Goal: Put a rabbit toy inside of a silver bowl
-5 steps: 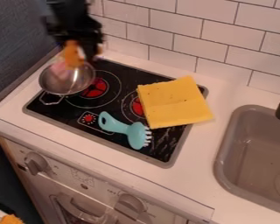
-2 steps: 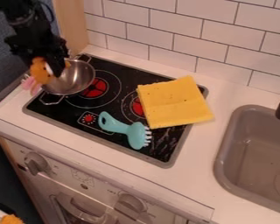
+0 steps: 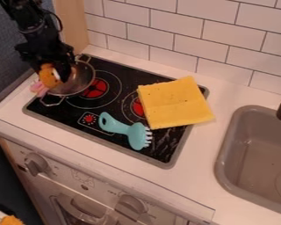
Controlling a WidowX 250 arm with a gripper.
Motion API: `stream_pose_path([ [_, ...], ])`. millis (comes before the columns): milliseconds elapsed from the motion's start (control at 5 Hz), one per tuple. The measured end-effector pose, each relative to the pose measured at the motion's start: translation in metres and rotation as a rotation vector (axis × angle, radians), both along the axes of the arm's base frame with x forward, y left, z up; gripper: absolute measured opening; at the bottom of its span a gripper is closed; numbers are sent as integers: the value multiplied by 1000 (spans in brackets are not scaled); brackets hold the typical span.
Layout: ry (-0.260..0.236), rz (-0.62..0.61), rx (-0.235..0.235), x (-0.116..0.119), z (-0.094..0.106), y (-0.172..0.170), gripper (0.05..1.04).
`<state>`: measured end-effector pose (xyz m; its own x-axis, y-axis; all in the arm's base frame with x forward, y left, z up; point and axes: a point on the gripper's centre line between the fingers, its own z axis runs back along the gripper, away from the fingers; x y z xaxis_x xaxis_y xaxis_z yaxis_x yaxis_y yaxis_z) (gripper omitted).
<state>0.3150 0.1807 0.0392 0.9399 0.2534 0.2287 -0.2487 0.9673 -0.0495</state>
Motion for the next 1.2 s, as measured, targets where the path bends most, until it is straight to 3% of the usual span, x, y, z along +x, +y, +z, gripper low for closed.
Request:
stream_pose_path([
  [200, 17, 3, -7, 1, -7, 0, 577],
  [400, 31, -6, -19, 5, -12, -6, 650],
  [600, 44, -1, -28, 7, -13, -9, 938],
  [800, 51, -1, -29, 7, -14, -9, 1007],
  [1200, 47, -13, -45, 7, -12, -12, 1001],
])
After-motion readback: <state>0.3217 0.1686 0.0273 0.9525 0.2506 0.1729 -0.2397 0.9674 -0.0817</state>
